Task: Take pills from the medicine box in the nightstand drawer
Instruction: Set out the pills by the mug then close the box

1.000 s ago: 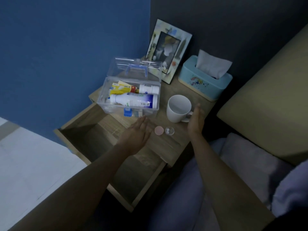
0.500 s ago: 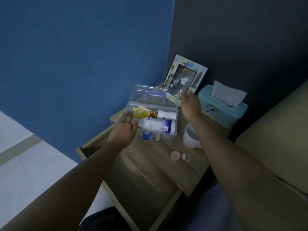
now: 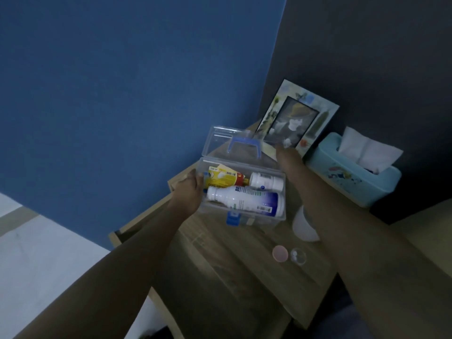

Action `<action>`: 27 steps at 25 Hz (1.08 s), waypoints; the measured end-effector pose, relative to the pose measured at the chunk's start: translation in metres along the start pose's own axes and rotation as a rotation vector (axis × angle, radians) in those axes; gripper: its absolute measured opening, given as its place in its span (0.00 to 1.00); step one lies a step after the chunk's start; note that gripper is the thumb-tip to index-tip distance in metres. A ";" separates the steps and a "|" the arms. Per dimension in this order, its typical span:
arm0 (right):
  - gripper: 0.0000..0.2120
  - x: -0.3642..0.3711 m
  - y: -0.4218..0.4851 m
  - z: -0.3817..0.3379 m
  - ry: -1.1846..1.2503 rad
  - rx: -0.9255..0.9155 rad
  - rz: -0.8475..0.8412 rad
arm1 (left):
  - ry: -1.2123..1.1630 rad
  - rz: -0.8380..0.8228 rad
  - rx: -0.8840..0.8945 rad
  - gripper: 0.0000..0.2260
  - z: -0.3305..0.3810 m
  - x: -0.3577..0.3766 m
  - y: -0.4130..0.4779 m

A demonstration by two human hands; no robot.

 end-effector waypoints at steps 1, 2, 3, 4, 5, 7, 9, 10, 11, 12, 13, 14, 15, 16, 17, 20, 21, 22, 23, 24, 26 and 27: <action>0.26 -0.003 0.000 0.000 0.044 -0.004 0.024 | -0.030 0.000 0.021 0.18 0.001 0.000 -0.001; 0.27 -0.008 -0.001 -0.003 0.096 -0.030 0.059 | -0.047 -0.001 0.031 0.19 0.001 -0.001 -0.002; 0.28 -0.015 -0.004 -0.007 0.152 -0.069 0.099 | -0.055 -0.007 0.031 0.19 0.001 -0.001 -0.003; 0.29 -0.023 -0.009 -0.011 0.202 -0.111 0.133 | -0.062 -0.014 0.026 0.19 0.001 -0.001 -0.004; 0.30 -0.030 -0.014 -0.016 0.229 -0.150 0.155 | -0.077 -0.015 0.019 0.20 0.000 -0.001 -0.004; 0.30 -0.041 -0.025 -0.021 0.224 -0.189 0.155 | -0.140 -0.008 -0.033 0.22 -0.004 -0.001 -0.005; 0.31 -0.054 -0.038 -0.026 0.183 -0.242 0.173 | -0.222 -0.003 -0.151 0.26 -0.013 -0.001 -0.004; 0.31 -0.063 -0.046 -0.028 0.172 -0.284 0.210 | -0.272 -0.003 -0.218 0.28 -0.018 -0.001 -0.004; 0.29 -0.071 -0.056 -0.029 0.167 -0.329 0.245 | -0.360 0.000 -0.280 0.29 -0.023 0.000 -0.004; 0.27 -0.076 -0.066 -0.030 0.151 -0.366 0.264 | -0.487 0.007 -0.339 0.30 -0.026 0.001 -0.006; 0.24 -0.079 -0.076 -0.030 0.120 -0.392 0.264 | -0.630 0.012 -0.392 0.31 -0.028 0.003 -0.007; 0.21 -0.077 -0.086 -0.029 0.078 -0.419 0.247 | -0.758 0.017 -0.425 0.32 -0.028 0.005 -0.007; 0.17 -0.073 -0.095 -0.027 0.026 -0.450 0.223 | -0.845 0.023 -0.442 0.33 -0.028 0.005 -0.007; 0.14 -0.067 -0.106 -0.024 -0.031 -0.488 0.203 | -0.893 0.024 -0.450 0.35 -0.026 0.004 -0.007; 0.14 -0.061 -0.118 -0.021 -0.089 -0.537 0.193 | -0.921 0.010 -0.451 0.36 -0.024 0.004 -0.007; 0.16 -0.038 -0.150 -0.010 -0.276 -0.671 0.202 | -0.954 -0.079 -0.417 0.37 -0.013 0.004 -0.008; 0.16 -0.030 -0.157 -0.006 -0.329 -0.690 0.206 | -0.970 -0.126 -0.409 0.36 -0.009 0.006 -0.009; 0.17 -0.021 -0.160 -0.002 -0.375 -0.690 0.199 | -0.972 -0.172 -0.402 0.36 -0.006 0.008 -0.010; 0.18 -0.012 -0.161 0.003 -0.424 -0.673 0.179 | -0.964 -0.220 -0.386 0.35 -0.004 0.009 -0.011; 0.18 -0.004 -0.161 0.006 -0.488 -0.649 0.162 | -0.952 -0.267 -0.357 0.34 -0.001 0.010 -0.012; 0.20 0.008 -0.160 0.013 -0.607 -0.607 0.157 | -0.939 -0.325 -0.301 0.29 0.003 0.012 -0.013; 0.20 0.012 -0.160 0.015 -0.642 -0.598 0.167 | -0.914 -0.325 -0.288 0.27 0.002 0.012 -0.014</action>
Point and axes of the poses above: each hand's wrist, its own y-axis towards the middle knuckle, its own x-axis out of the palm, z = x × y, the point moved 9 cm from there along y, towards the middle knuckle, and after that the axes turned 12 degrees about -y, right-handed, at the moved point
